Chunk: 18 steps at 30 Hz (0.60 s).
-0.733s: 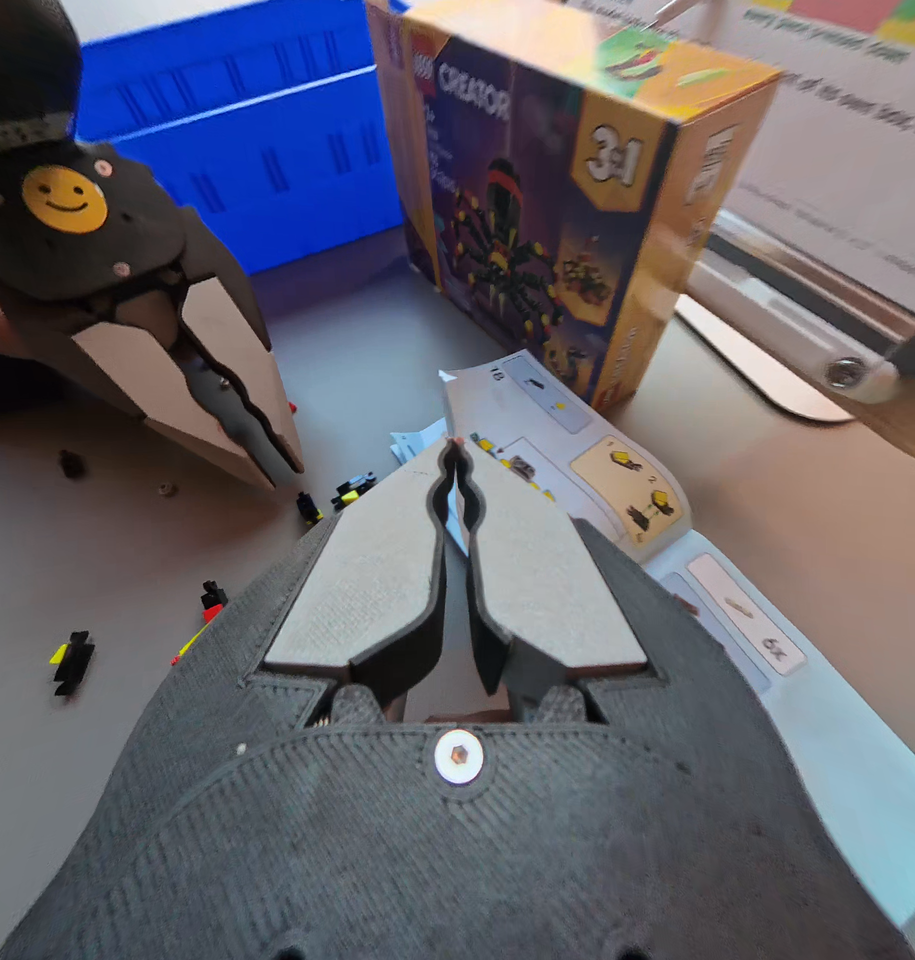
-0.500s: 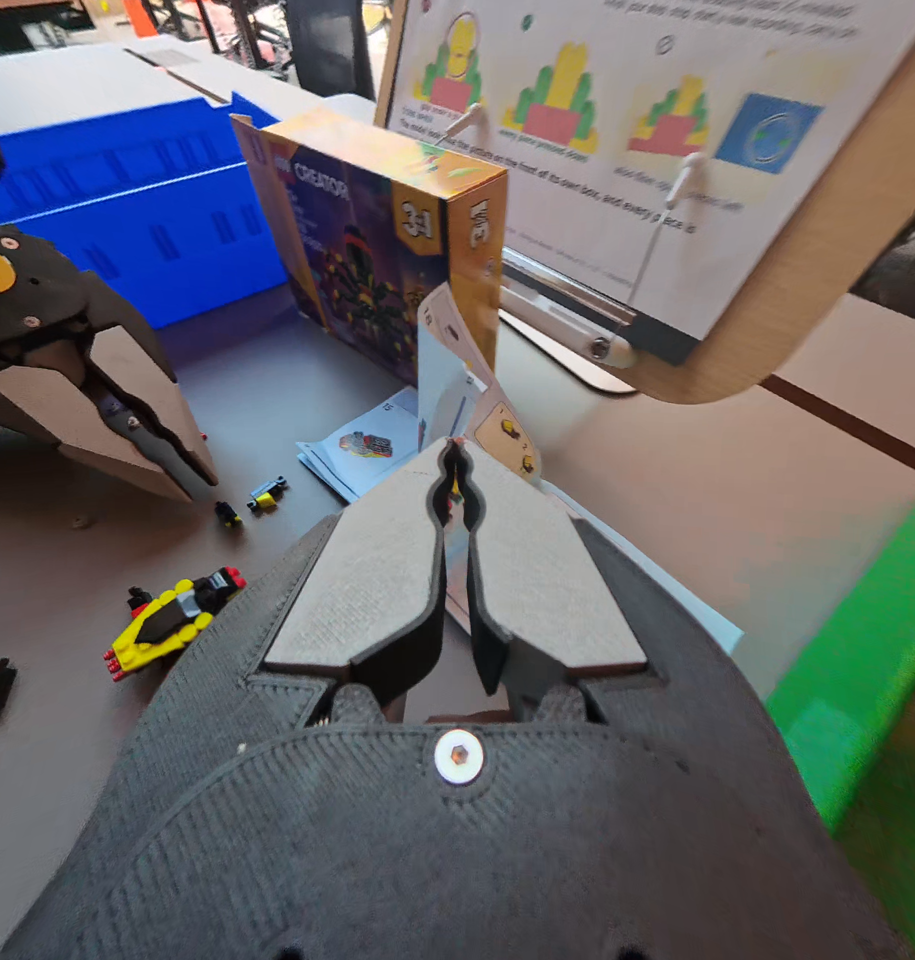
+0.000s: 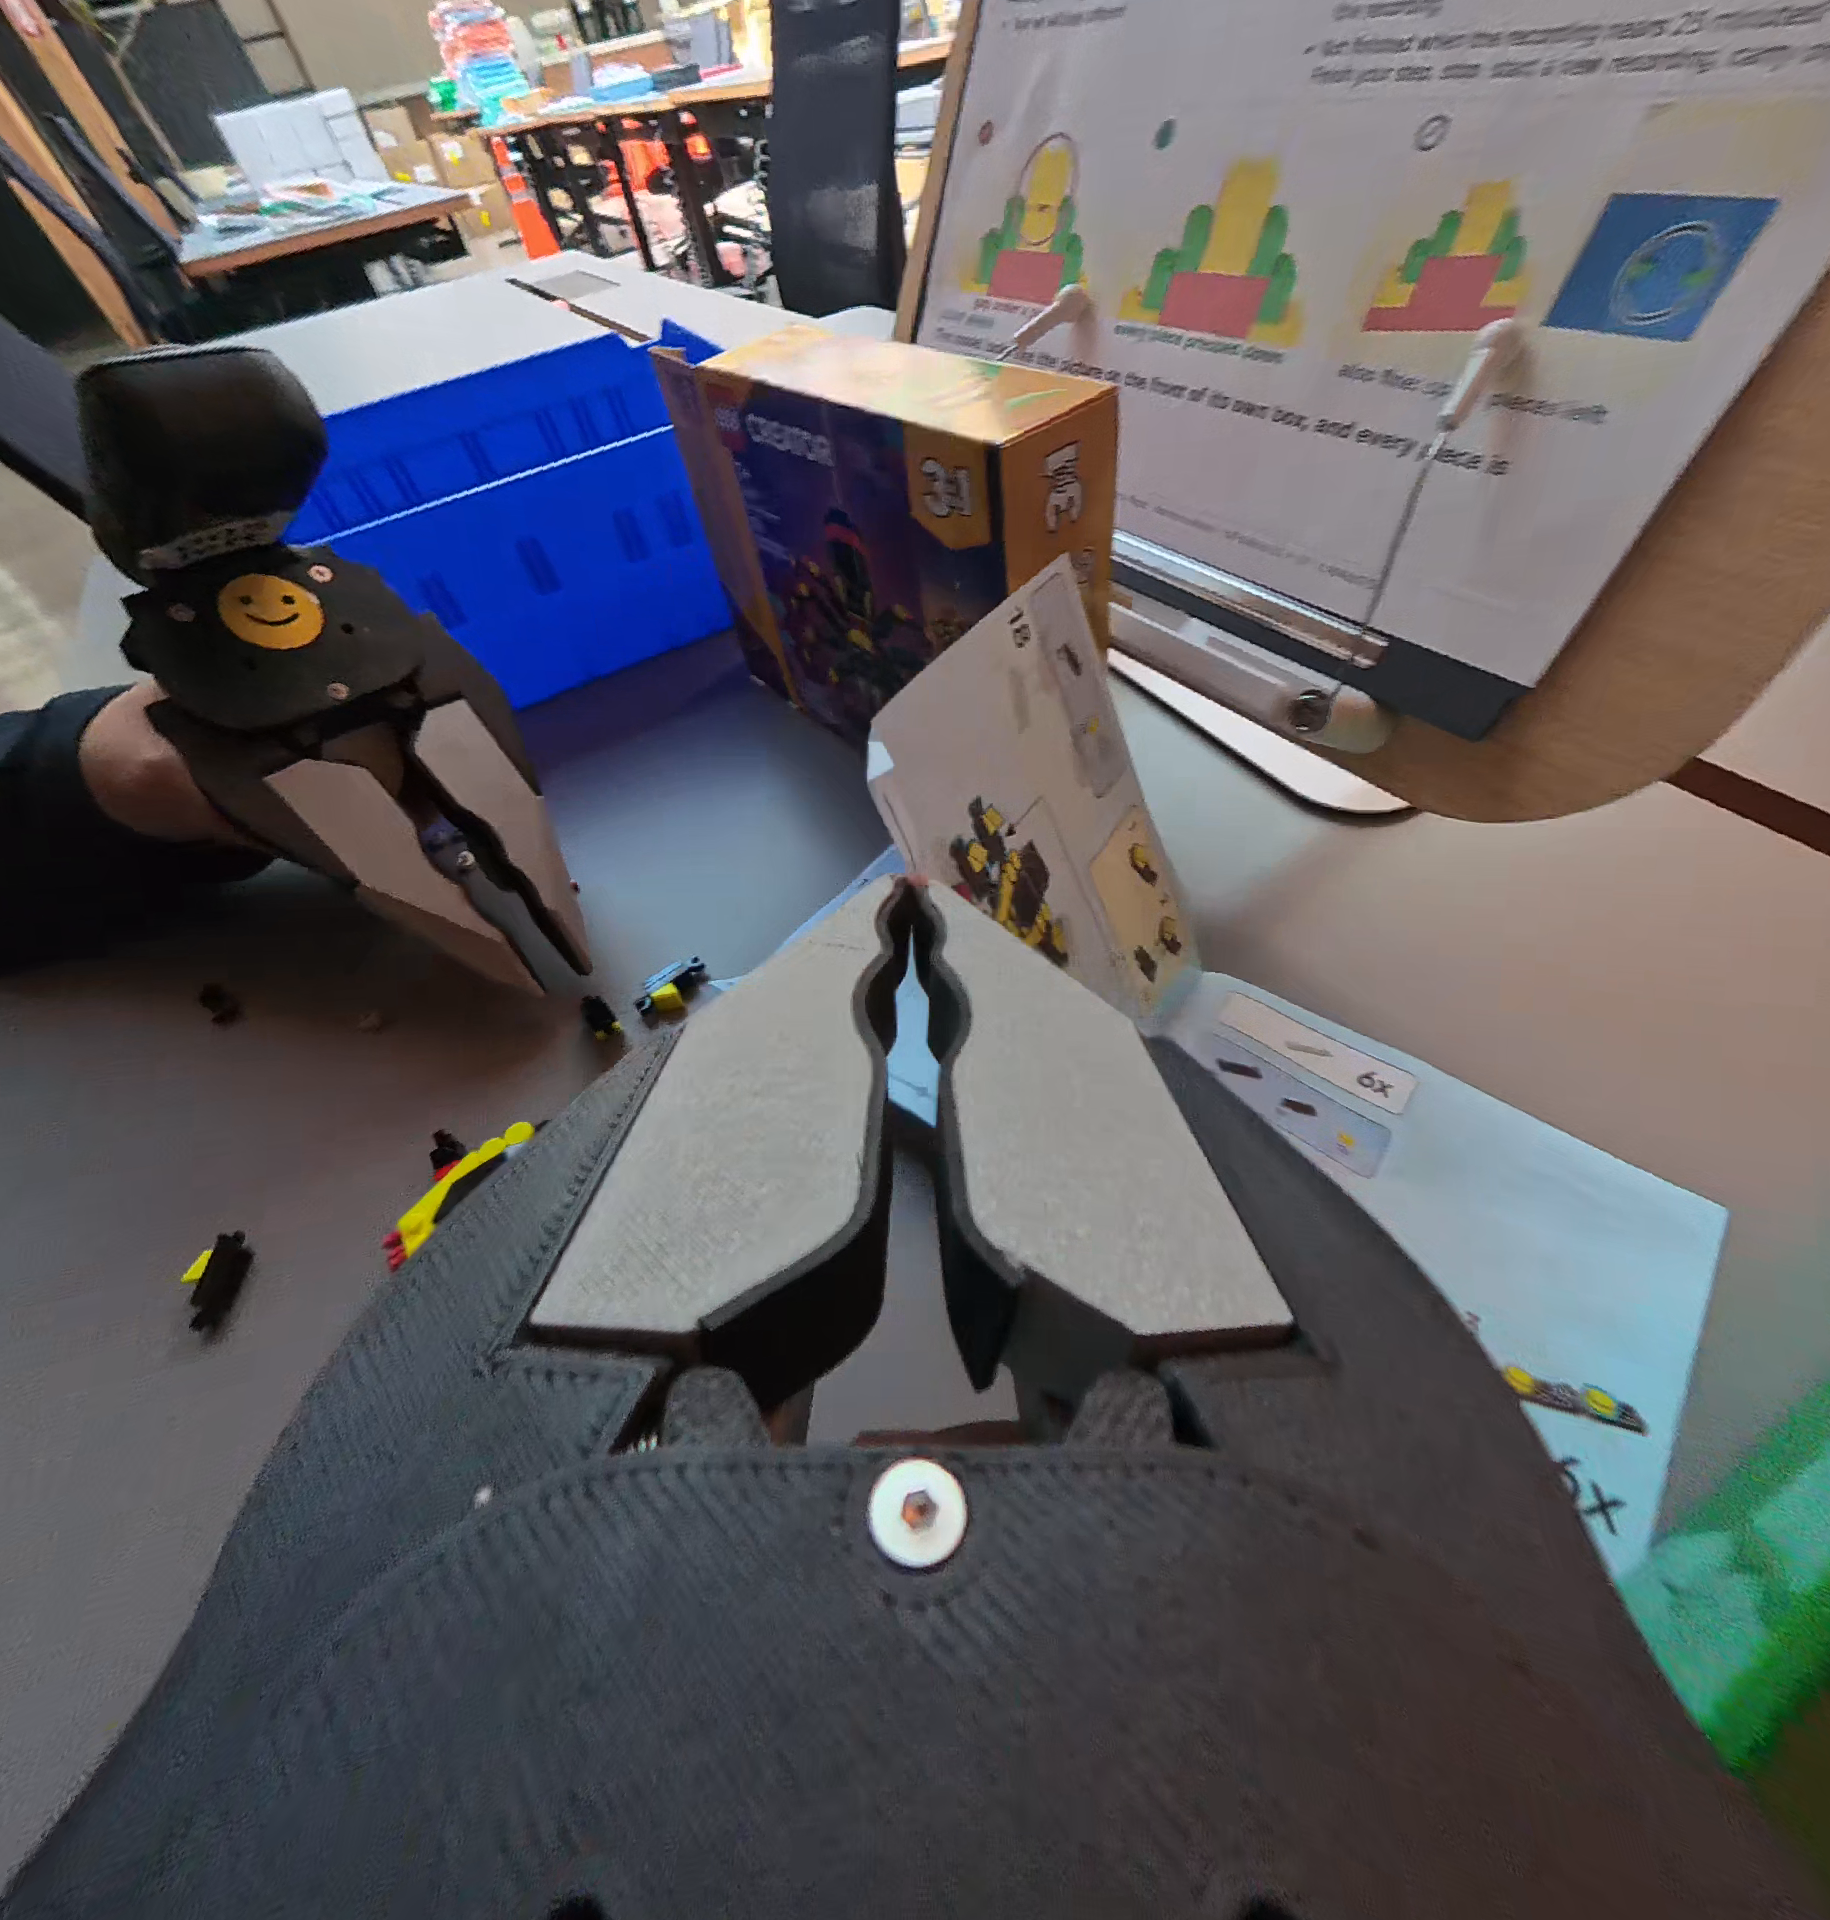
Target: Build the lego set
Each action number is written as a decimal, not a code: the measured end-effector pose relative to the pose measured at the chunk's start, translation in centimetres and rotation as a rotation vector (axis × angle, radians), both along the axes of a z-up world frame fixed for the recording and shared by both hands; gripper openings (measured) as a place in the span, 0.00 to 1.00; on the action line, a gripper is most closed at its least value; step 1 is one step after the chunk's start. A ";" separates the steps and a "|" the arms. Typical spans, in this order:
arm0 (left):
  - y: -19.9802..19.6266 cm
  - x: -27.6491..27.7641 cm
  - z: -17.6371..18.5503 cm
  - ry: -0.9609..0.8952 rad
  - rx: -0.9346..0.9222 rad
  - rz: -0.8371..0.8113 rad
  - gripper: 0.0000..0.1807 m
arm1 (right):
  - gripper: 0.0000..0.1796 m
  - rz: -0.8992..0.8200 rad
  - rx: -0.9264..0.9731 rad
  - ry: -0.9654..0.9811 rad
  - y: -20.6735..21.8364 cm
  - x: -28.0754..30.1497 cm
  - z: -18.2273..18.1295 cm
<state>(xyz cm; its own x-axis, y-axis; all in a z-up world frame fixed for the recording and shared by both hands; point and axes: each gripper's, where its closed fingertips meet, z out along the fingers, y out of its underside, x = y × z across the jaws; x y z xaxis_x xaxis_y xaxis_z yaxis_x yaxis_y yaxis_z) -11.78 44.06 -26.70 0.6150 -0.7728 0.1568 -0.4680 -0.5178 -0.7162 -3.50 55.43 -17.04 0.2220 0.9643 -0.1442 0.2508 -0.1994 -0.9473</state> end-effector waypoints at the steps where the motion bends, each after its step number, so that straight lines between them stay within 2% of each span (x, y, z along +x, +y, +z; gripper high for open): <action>1: 0.0 0.0 -0.1 0.001 -0.001 -0.001 0.05 | 0.00 0.028 -0.004 -0.007 -0.5 -0.4 -0.2; 6: 0.0 0.0 -0.2 0.004 -0.003 -0.002 0.05 | 0.00 0.146 0.005 -0.054 -2.8 -1.9 -1.4; 11: 0.0 0.0 -0.2 0.004 -0.005 0.000 0.05 | 0.00 0.167 0.042 -0.123 -3.6 -2.7 -2.7; 14: 0.0 0.0 -0.3 0.008 -0.005 -0.002 0.05 | 0.00 0.085 0.081 -0.143 -2.2 -1.9 -2.4; 18: 0.0 0.0 -0.1 0.004 -0.002 -0.002 0.05 | 0.00 -0.115 0.132 -0.182 1.4 1.7 -1.0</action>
